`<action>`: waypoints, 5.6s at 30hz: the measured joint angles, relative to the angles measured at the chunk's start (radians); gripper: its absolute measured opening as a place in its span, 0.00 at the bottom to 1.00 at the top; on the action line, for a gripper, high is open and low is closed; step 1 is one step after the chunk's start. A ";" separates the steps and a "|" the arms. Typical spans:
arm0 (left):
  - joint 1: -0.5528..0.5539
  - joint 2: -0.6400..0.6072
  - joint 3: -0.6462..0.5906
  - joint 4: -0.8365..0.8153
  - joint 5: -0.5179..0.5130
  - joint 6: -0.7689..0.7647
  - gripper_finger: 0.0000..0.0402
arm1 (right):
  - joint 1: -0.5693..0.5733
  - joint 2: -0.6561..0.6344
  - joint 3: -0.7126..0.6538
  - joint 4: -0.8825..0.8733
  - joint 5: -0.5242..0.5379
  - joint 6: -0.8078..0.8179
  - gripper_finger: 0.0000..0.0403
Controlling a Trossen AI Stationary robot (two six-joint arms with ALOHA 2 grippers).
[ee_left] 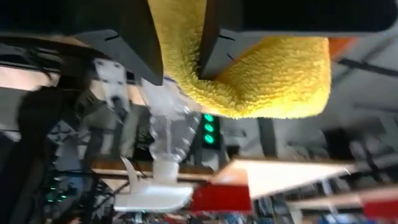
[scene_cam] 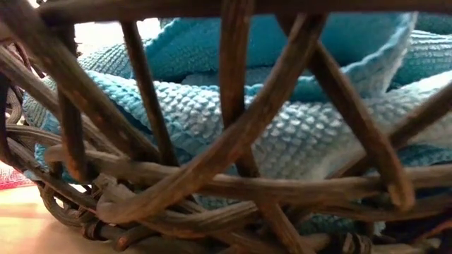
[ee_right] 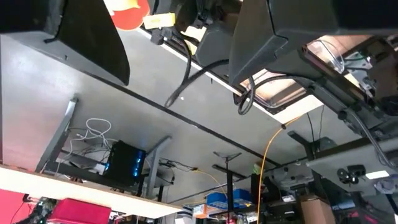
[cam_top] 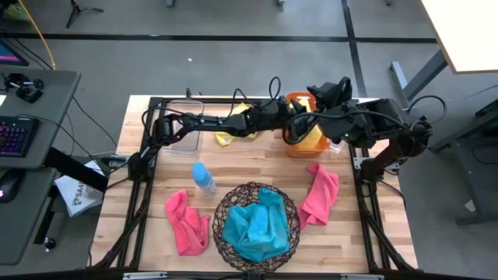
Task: Sort microfiber towel by color & place in baskets
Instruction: Put the bottom yellow towel into the orange bin, then put the top yellow towel into the orange bin
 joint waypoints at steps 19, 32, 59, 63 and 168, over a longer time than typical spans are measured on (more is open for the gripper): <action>0.009 -0.173 0.000 -0.537 0.251 -0.156 0.49 | -0.010 0.000 0.000 -0.002 0.001 -0.006 0.67; 0.137 -0.495 -0.002 -0.909 0.284 -0.124 0.48 | -0.140 0.000 0.000 -0.059 -0.008 0.004 0.67; 0.197 -1.601 -0.863 -0.501 0.077 -0.574 0.48 | -0.612 0.537 -0.003 0.215 -0.873 0.075 0.67; 0.197 -1.631 -0.863 -0.518 0.092 -0.576 0.48 | -0.605 0.635 -0.003 0.213 -0.935 0.121 0.67; 0.198 -1.678 -0.861 -0.302 0.063 -0.551 0.48 | -0.609 -0.374 -1.122 0.429 -0.359 0.300 0.00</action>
